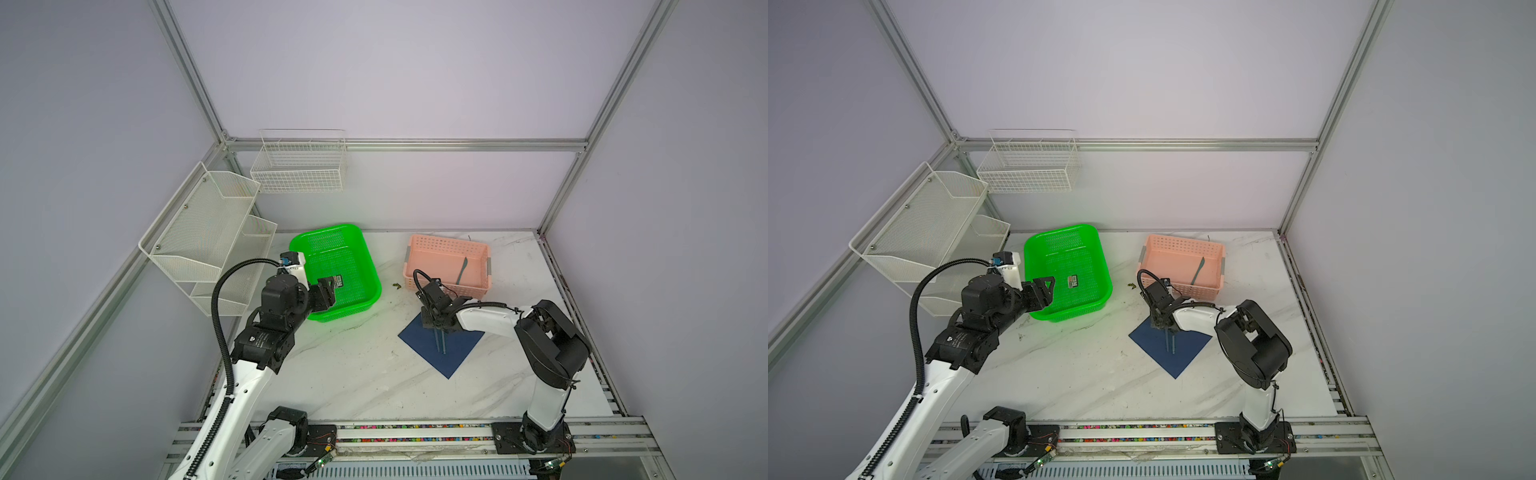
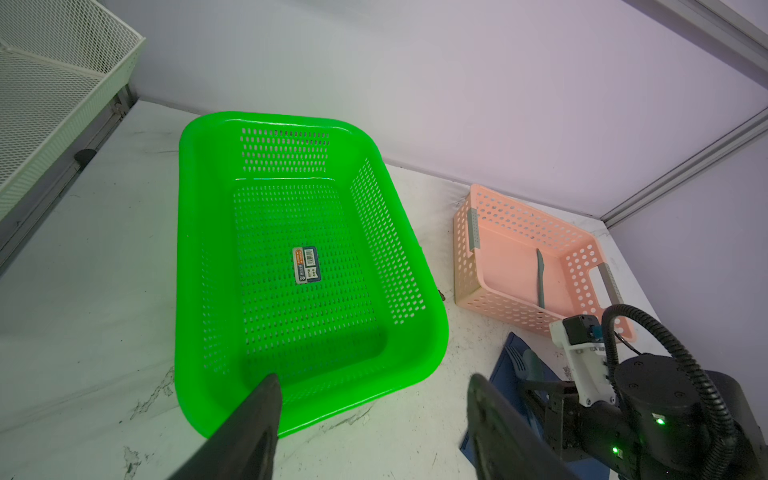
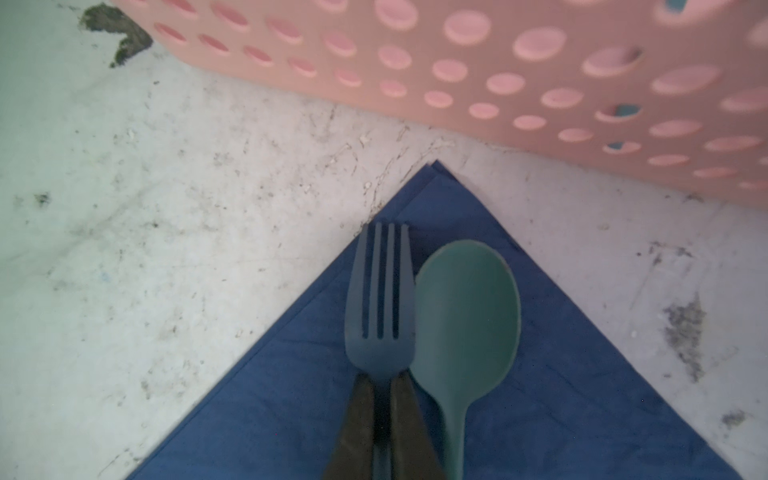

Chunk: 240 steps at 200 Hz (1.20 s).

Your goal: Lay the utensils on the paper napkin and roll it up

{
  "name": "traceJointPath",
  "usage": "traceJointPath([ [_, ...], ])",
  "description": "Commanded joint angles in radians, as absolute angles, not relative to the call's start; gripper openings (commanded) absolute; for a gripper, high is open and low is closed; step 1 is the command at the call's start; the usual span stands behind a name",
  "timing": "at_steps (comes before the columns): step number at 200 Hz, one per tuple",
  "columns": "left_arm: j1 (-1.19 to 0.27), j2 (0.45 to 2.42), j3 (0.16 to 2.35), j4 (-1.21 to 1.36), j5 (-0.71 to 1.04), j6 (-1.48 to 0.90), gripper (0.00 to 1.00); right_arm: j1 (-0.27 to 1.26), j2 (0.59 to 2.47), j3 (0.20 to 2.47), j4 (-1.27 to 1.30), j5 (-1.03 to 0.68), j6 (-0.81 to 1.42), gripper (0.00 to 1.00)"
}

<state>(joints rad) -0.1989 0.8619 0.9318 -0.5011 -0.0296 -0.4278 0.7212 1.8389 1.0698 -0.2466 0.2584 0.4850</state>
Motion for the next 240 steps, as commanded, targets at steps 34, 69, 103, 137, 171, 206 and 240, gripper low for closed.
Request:
traceJointPath([
  [34, -0.202, 0.847, 0.894, -0.463, -0.026, -0.431, 0.70, 0.726, 1.871, 1.104, -0.268, 0.281, 0.482, 0.00],
  [69, -0.202, 0.844, 0.894, -0.466, -0.028, -0.431, 0.69, 0.725, 1.876, 1.127, -0.281, 0.285, 0.470, 0.00],
  [103, -0.202, 0.844, 0.893, -0.466, -0.030, -0.428, 0.70, 0.726, 1.890, 1.152, -0.304, 0.283, 0.466, 0.11],
  [137, -0.203, 0.843, 0.897, -0.471, -0.037, -0.419, 0.70, 0.725, 1.859, 1.172, -0.352, 0.281, 0.462, 0.29],
  [171, -0.203, 0.844, 0.903, -0.472, -0.037, -0.419, 0.70, 0.726, 1.754, 1.218, -0.419, 0.277, 0.466, 0.36],
  [206, -0.202, 0.841, 0.906, -0.472, -0.035, -0.422, 0.70, 0.722, 1.672, 1.221, -0.425, 0.307, 0.471, 0.32],
  [240, -0.202, 0.844, 0.908, -0.472, -0.029, -0.422, 0.70, 0.716, 1.716, 1.193, -0.430, 0.288, 0.477, 0.23],
])
